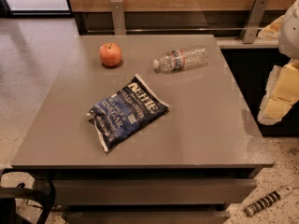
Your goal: Place water bottle upright
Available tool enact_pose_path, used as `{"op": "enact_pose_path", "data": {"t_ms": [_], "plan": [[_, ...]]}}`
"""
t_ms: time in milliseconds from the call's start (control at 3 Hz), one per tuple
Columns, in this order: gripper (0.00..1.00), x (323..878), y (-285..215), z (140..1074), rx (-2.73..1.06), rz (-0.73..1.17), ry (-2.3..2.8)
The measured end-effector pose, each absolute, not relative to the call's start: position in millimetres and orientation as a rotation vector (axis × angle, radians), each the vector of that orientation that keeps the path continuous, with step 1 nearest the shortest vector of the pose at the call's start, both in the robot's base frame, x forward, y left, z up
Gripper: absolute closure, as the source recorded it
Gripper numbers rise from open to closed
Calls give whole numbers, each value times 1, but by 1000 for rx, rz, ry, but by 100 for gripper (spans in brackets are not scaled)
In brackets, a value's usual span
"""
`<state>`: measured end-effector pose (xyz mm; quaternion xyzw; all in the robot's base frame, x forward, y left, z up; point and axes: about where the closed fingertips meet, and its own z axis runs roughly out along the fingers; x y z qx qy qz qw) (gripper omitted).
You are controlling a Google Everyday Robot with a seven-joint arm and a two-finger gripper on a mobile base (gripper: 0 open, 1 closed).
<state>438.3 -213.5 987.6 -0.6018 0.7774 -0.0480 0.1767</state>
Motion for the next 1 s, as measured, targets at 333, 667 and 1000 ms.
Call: {"op": "enact_pose_path", "data": {"t_ms": [333, 667, 1000], "plan": [[0, 439, -214, 988, -1704, -138, 2198], [0, 460, -215, 997, -1721, -189, 2150], [0, 510, -210, 1008, -1794, -280, 2026]]}}
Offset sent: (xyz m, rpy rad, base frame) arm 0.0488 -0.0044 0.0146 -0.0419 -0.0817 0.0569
